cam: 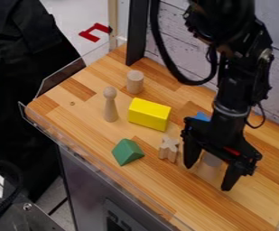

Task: Move the cylinder to the top of the table

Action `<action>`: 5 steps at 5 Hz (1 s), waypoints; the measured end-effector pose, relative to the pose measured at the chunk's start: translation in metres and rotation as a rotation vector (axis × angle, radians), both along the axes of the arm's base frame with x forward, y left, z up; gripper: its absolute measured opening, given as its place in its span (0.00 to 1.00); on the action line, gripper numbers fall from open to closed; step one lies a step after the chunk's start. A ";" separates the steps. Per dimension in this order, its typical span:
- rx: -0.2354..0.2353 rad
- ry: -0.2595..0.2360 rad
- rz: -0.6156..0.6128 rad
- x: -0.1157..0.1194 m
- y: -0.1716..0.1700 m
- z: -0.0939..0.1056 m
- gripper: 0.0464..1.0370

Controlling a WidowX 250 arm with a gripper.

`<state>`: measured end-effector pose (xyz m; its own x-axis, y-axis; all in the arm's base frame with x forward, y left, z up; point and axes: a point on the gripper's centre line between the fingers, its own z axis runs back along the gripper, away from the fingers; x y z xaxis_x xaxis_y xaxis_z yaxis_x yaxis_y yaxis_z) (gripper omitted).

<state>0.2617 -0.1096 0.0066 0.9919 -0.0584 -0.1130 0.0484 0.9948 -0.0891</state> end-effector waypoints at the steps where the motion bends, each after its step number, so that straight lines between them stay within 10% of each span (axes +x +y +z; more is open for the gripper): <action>1: 0.011 -0.015 0.017 0.002 0.001 0.000 0.65; 3: 0.030 -0.025 0.065 0.005 0.004 0.000 0.47; 5: 0.027 -0.152 0.231 0.023 0.047 0.060 0.46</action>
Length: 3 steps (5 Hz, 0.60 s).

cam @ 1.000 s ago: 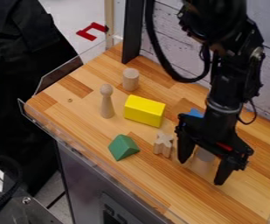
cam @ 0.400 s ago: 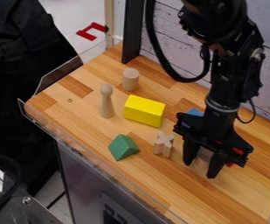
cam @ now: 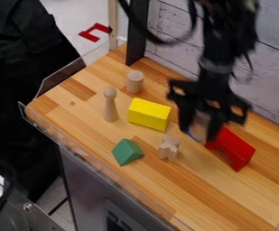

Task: Move the cylinder to the top of the table

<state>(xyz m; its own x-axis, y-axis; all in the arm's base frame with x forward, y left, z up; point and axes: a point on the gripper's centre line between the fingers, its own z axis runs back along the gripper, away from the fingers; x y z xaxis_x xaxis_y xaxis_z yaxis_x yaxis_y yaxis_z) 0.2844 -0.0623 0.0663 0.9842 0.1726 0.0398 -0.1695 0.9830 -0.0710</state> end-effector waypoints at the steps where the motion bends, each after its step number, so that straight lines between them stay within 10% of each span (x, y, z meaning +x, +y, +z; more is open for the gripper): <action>1: 0.007 -0.024 0.039 0.009 0.020 0.017 0.46; 3: -0.020 0.024 0.080 0.034 0.053 0.006 0.46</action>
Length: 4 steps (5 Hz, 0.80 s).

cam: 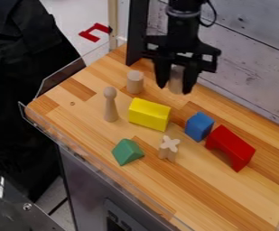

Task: Move the cylinder to the top of the table

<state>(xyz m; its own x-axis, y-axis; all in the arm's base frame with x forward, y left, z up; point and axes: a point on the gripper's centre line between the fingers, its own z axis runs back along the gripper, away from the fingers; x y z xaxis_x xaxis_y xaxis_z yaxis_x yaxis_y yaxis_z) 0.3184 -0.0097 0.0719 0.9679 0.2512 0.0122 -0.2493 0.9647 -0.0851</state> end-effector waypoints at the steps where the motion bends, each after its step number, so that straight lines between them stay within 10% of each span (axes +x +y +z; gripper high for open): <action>1: -0.021 0.026 0.017 0.011 0.013 -0.012 0.46; 4: -0.072 0.067 0.065 0.031 0.038 -0.035 0.46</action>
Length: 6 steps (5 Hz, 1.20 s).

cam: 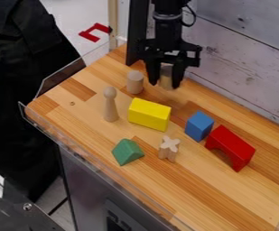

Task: Move the cylinder to the top of the table

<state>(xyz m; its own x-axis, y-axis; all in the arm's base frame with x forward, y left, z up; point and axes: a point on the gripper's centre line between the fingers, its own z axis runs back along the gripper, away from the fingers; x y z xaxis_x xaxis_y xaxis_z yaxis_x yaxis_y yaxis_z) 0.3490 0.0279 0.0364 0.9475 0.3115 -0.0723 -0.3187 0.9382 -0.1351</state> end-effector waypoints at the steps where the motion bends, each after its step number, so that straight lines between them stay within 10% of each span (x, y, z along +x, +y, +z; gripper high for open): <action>1: -0.009 0.024 0.000 0.004 0.006 -0.008 0.46; 6: 0.001 0.081 -0.104 -0.003 -0.012 -0.030 0.46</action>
